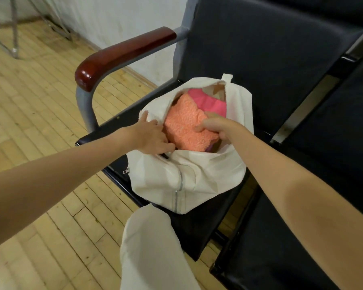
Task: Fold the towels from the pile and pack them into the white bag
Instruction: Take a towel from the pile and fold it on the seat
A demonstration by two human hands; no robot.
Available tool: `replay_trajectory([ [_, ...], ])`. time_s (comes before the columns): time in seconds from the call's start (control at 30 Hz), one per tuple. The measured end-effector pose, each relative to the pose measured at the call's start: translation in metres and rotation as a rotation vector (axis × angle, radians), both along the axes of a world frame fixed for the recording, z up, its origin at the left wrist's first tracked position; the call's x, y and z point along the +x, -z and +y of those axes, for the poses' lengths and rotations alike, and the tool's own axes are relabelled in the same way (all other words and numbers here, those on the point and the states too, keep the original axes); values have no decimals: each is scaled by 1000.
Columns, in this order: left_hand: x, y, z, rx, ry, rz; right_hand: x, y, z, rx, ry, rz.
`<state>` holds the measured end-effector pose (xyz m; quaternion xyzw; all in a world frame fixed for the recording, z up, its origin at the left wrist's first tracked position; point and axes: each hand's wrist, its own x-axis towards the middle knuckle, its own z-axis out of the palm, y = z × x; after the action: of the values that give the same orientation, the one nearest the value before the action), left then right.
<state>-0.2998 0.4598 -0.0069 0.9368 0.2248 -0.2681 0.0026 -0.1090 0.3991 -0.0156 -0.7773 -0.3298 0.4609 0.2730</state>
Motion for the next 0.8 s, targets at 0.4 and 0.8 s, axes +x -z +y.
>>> replay_trajectory([
  [0.4,-10,-2,-39,408,-309,-194,-12,-14,13,-162,-92,219],
  [0.8,-16,1,-63,380,-414,-314,-20,-9,11,-229,-499,93],
])
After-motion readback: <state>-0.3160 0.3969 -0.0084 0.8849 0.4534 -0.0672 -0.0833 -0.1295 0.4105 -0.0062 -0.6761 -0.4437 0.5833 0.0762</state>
